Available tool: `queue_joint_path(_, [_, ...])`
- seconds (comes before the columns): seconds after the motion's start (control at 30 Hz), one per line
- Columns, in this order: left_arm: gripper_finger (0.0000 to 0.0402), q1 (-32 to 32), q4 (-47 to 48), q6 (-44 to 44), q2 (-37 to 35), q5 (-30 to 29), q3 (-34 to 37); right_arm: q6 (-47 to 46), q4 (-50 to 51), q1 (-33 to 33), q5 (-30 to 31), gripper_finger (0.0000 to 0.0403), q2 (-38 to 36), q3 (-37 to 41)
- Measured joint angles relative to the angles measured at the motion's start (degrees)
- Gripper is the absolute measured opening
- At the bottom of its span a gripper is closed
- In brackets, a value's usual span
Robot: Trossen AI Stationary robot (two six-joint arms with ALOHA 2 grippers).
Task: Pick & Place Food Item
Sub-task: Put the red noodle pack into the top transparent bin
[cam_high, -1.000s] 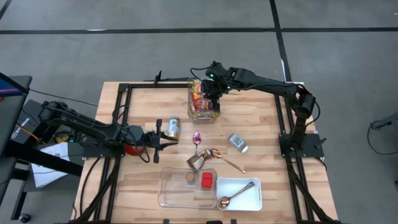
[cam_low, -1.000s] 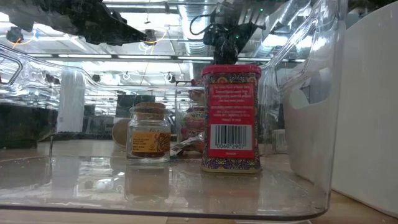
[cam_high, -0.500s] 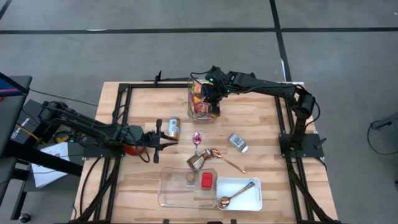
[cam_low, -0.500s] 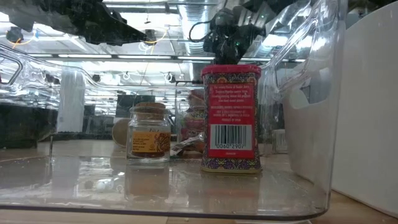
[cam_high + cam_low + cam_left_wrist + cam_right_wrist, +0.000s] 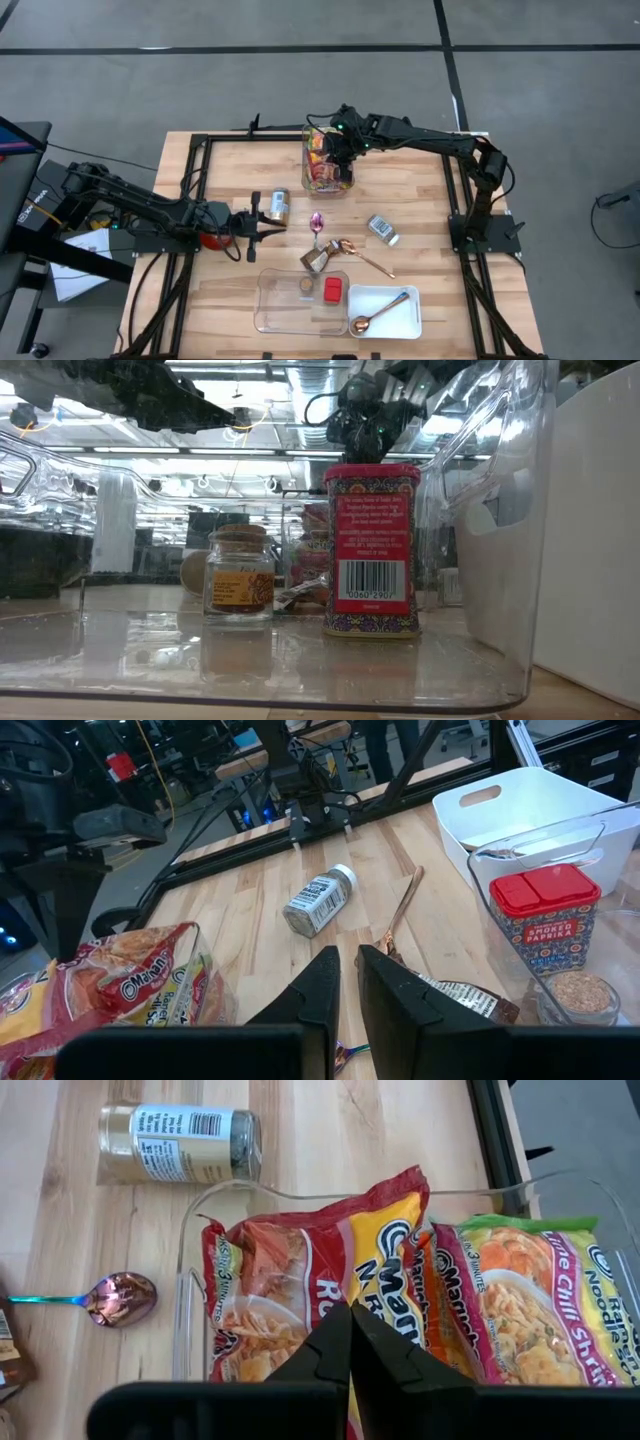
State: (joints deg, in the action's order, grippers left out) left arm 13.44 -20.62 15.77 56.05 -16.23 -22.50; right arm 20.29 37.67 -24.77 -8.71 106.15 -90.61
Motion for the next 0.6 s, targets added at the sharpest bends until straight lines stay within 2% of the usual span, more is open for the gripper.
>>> queue_joint_path(0.2, [0.0035, 0.0, 0.0, 0.0, 0.0, 0.0, 0.0, -0.8, 0.0, 0.0, 0.0, 0.0, 0.1, 0.0])
queue_joint_path(0.6, [0.0035, 0.1, -0.1, -0.2, 0.0, 0.0, 0.0, -0.6, -0.1, -0.2, 1.2, 0.0, 5.5, -0.2])
